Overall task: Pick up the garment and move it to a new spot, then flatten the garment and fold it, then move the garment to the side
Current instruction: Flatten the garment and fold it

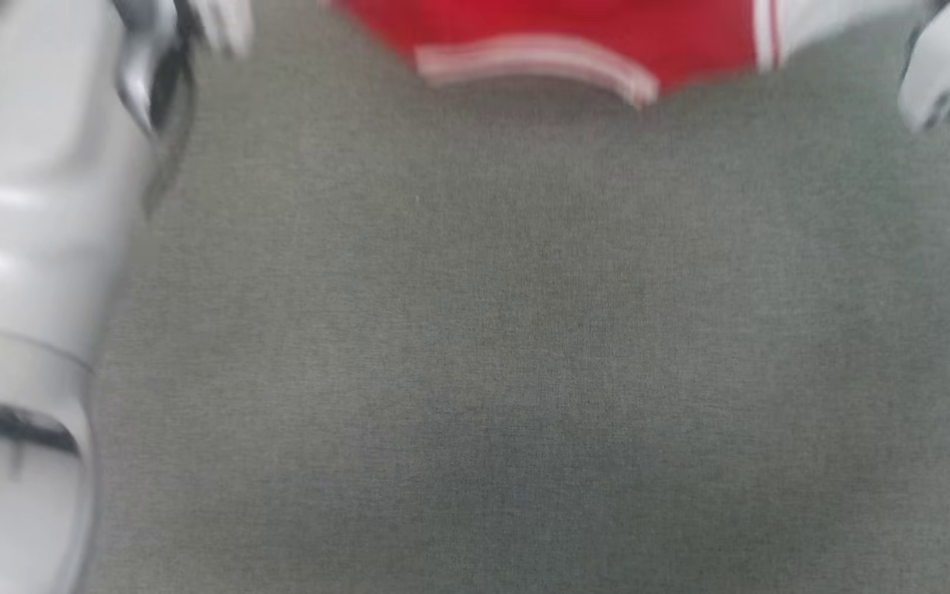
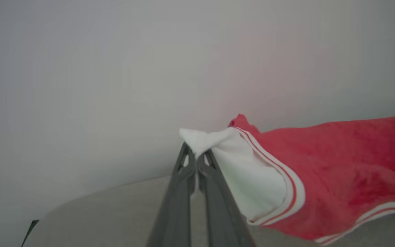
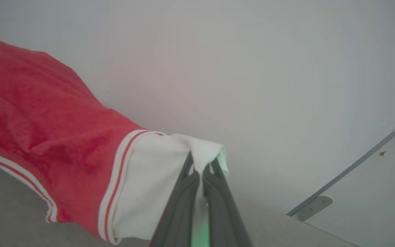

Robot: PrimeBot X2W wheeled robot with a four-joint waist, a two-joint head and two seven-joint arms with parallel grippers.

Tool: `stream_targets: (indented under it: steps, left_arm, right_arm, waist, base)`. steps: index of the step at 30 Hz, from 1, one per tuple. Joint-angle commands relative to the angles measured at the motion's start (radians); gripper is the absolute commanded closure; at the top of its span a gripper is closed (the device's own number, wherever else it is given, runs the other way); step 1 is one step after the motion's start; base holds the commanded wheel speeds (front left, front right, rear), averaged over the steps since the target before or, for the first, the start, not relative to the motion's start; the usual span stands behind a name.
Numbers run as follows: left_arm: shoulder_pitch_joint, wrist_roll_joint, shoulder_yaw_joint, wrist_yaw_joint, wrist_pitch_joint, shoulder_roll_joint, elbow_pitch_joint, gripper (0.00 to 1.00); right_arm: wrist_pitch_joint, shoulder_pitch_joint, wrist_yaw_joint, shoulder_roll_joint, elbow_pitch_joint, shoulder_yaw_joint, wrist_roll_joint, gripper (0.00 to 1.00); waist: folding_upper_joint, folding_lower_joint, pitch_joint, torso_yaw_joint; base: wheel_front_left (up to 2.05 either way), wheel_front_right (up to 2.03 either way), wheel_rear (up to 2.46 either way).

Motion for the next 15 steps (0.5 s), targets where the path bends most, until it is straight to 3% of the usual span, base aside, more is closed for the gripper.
stream_targets:
  steps: [1,7,15]
  left_arm:
    - [0.059,-0.018,-0.007,-0.026,0.042,-0.007,0.020,1.00]
    - [0.239,-0.071,-0.030,-0.081,0.201,-0.001,0.046,1.00]
    - [0.470,-0.128,-0.046,-0.096,0.353,0.046,-0.058,1.00]
  right_arm:
    - [0.035,0.048,-0.001,-0.019,-0.031,0.026,0.079,1.00]
    - [0.161,0.197,-0.001,-0.114,-0.171,0.140,0.276,1.00]
    - [0.294,0.371,-0.001,-0.239,-0.362,0.236,0.466,1.00]
  waist:
    - [0.0000,0.0000,-0.032,0.006]
    - [0.0000,0.0000,-0.108,0.012]
    - [0.0000,0.0000,-0.197,0.010]
  base:
    - [0.00,0.00,0.00]
    - [0.00,0.00,0.00]
    - [0.00,0.00,0.00]
